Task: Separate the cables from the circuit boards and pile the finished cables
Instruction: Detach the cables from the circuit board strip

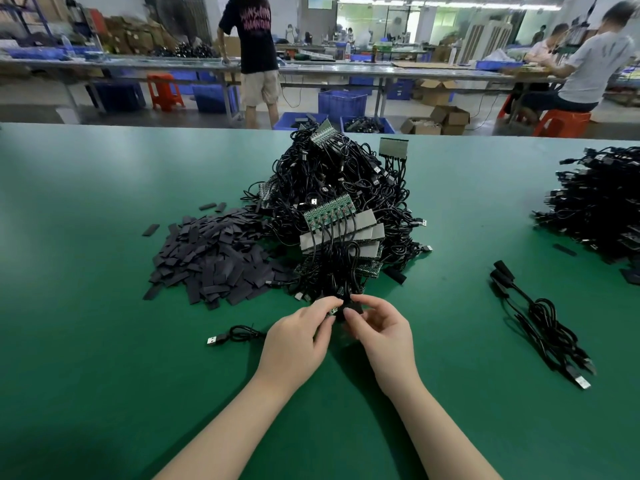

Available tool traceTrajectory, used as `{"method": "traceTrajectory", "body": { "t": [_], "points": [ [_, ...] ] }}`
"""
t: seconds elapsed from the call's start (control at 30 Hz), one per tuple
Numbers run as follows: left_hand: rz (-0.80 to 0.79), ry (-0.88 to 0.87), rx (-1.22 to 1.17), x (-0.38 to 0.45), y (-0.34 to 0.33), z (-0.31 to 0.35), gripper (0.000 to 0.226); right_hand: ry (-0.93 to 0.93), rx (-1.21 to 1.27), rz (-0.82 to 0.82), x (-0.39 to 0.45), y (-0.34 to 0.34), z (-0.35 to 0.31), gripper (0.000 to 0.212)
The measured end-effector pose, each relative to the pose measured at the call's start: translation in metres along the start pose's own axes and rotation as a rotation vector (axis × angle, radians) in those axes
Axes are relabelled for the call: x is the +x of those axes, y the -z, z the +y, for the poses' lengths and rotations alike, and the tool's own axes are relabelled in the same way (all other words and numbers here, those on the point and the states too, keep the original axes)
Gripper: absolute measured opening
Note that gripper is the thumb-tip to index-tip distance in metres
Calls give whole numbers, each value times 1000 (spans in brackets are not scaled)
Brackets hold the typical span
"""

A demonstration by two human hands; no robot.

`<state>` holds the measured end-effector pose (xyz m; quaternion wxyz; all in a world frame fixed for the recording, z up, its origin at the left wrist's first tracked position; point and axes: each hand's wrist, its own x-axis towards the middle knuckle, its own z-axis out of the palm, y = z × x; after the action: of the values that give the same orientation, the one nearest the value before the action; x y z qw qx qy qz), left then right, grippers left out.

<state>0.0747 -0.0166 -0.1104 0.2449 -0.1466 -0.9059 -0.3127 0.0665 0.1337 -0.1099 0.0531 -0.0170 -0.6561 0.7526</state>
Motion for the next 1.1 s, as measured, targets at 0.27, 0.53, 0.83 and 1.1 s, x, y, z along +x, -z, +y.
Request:
{"method": "traceTrajectory", "body": {
  "t": [0.27,0.53,0.83,1.1],
  "points": [
    [36,23,-38,1,3,2,31,1,39,-4,-1,0,-4,17],
    [63,28,-61,-1,1,-1,31,10,35,5,-1,-1,-3,14],
    [-48,66,-8,2,1,1,33,8,25,9,1,0,1,17],
    [-116,121,-133,3,1,-9,30,-38,-30,-227,3,10,-7,24]
  ]
}}
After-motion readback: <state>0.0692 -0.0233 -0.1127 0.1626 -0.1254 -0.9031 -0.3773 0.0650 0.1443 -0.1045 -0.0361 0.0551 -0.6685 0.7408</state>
